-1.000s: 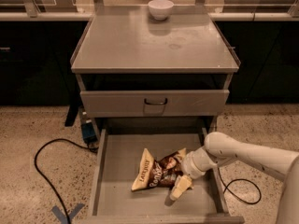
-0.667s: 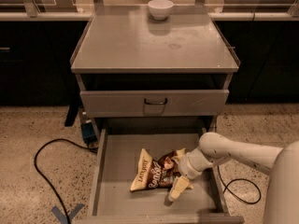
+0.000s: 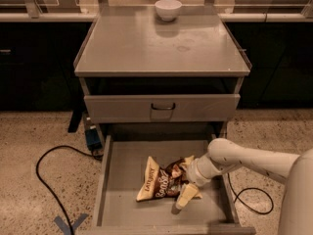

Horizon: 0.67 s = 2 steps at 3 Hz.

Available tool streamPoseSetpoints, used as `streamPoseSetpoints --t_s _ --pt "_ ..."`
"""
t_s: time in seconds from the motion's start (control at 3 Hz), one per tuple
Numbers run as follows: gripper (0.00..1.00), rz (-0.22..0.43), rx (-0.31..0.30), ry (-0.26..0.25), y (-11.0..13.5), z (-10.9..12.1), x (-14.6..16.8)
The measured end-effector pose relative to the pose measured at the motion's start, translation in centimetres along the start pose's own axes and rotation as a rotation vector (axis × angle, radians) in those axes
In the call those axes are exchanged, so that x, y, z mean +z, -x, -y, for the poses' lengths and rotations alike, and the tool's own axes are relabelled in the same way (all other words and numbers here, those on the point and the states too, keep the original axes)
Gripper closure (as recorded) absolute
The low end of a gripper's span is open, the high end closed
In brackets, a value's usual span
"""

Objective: Pick brown chip bag from middle drawer and place on counter

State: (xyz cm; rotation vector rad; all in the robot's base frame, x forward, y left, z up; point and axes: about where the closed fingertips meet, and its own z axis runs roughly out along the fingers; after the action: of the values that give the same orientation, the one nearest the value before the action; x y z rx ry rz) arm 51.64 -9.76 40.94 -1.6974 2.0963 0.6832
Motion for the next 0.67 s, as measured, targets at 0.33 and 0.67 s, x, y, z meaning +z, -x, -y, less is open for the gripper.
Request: streamPoseSetpoints --t_s 0.33,0.67 --pt "0.00 0.009 -0.040 -0.070 1.6 1.4 -0.5" --pt "0.00 0.014 -0.072 -0.099 2.8 2.1 -0.2"
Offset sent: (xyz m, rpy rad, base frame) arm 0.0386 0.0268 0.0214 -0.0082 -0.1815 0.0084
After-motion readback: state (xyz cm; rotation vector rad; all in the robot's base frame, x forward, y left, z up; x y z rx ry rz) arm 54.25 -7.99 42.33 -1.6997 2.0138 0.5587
